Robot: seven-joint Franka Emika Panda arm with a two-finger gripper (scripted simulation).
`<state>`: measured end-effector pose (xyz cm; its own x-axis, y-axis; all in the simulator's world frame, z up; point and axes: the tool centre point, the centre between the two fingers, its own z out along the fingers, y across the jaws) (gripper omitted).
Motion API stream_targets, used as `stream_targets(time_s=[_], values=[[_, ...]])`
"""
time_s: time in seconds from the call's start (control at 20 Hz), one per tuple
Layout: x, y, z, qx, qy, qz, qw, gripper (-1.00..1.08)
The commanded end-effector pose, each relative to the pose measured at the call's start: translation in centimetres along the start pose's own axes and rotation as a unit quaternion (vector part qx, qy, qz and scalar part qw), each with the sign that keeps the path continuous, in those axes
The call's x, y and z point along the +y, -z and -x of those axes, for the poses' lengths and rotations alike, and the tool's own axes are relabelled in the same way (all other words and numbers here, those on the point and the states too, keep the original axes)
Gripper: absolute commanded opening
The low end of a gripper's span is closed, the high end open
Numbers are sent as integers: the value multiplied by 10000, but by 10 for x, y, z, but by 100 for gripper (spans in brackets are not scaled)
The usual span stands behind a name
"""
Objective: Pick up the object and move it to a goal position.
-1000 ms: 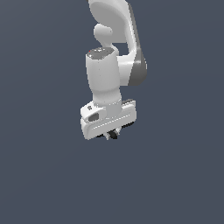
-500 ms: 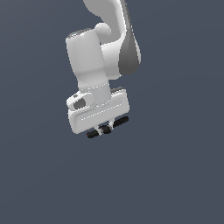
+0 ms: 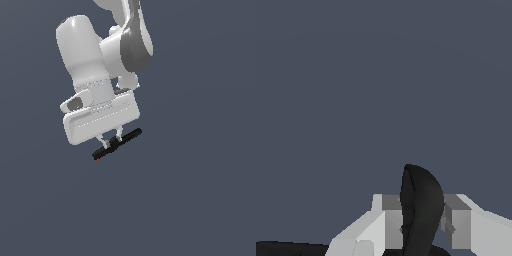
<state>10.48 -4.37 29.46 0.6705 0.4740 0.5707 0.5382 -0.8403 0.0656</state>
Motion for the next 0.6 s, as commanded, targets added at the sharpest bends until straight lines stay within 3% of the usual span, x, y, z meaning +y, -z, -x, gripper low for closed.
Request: stream_targets(time_s=[0.0, 0.55], values=[[5, 10, -4, 171, 78, -3, 9998, -100], [25, 48, -12, 839, 363, -86, 9958, -100]])
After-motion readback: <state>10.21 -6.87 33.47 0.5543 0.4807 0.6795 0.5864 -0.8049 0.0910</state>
